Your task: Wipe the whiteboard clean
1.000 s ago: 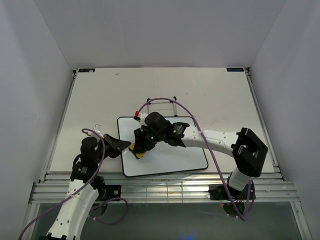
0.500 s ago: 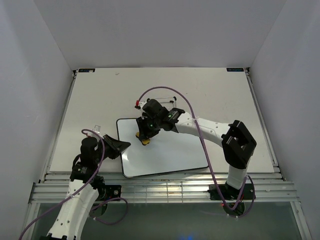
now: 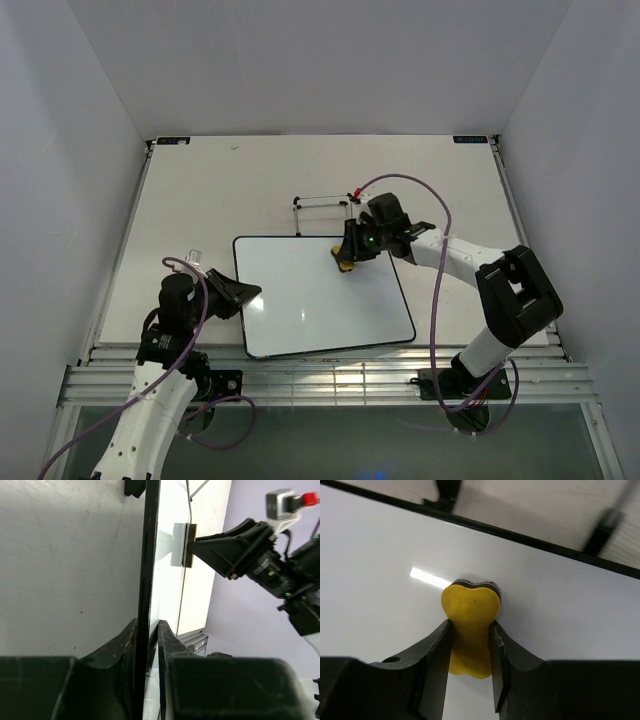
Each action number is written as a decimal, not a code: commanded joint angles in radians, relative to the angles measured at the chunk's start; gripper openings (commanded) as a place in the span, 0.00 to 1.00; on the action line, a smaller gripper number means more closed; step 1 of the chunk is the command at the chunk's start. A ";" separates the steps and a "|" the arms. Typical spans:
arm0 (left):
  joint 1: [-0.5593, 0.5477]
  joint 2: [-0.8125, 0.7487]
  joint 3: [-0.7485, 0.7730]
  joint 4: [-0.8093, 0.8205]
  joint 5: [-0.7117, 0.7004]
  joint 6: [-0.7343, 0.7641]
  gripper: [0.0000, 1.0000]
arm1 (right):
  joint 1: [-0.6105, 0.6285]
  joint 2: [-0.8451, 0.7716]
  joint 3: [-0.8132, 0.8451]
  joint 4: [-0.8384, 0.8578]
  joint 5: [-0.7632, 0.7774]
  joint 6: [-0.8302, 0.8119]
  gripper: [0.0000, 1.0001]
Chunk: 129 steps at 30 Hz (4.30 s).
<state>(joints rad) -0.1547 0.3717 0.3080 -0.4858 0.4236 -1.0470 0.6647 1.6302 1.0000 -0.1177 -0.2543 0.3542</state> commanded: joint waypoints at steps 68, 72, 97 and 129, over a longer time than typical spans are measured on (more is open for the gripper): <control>-0.005 0.153 0.224 0.279 0.348 -0.025 0.00 | -0.640 -0.519 -0.110 -0.335 -0.195 -0.129 0.90; -0.003 0.183 0.266 0.332 0.331 -0.059 0.00 | -0.640 -0.563 -0.101 -0.335 -0.212 -0.121 0.90; -0.002 0.806 0.451 1.237 0.343 0.045 0.00 | -0.640 -0.845 0.104 -0.502 -0.160 -0.170 0.90; 0.009 1.040 0.643 1.460 0.310 0.013 0.00 | -0.640 -0.840 -0.055 -0.432 -0.376 -0.205 0.90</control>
<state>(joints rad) -0.1524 1.5078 0.8845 0.8890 0.8272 -0.9894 0.0219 0.7918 0.9478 -0.6003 -0.5968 0.1661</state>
